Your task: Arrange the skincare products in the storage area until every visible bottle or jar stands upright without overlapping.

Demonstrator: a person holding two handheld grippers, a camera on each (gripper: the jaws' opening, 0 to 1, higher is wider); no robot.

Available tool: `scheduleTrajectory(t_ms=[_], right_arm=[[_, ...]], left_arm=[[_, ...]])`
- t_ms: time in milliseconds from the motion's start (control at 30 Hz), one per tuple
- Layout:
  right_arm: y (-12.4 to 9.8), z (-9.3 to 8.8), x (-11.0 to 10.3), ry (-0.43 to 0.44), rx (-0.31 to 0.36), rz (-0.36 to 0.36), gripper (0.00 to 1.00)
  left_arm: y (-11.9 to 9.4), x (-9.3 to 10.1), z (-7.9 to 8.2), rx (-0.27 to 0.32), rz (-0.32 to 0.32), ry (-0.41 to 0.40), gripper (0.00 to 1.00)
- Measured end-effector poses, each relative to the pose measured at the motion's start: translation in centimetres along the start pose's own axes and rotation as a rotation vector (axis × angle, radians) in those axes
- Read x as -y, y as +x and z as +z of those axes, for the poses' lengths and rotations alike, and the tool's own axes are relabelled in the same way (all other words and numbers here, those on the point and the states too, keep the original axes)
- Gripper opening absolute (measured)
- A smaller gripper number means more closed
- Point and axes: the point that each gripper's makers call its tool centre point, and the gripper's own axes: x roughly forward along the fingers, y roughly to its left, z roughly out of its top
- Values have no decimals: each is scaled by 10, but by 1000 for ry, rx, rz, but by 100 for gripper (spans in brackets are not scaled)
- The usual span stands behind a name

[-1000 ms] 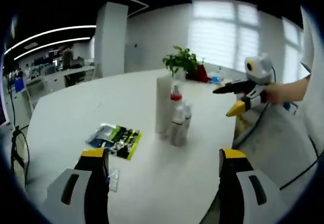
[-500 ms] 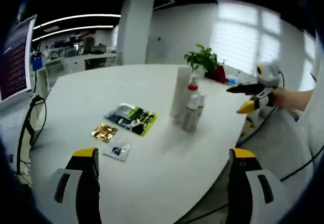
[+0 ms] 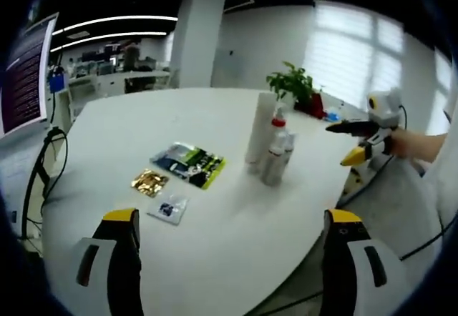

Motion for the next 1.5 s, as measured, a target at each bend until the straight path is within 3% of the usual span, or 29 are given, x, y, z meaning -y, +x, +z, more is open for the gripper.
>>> scheduleTrajectory(t_ms=[467, 967, 1167, 1500], right_arm=[[0, -4, 0, 23, -19, 3, 100], [1, -11, 5, 25, -50, -14, 99], [1, -14, 5, 33, -61, -15, 99], [1, -19, 4, 36, -87, -12, 99]], left_arm=[[37, -11, 6, -48, 48, -96, 99], [95, -16, 19, -123, 76, -88, 97], [104, -25, 23, -139, 142, -127, 96], [132, -57, 34, -158, 246, -198, 93]])
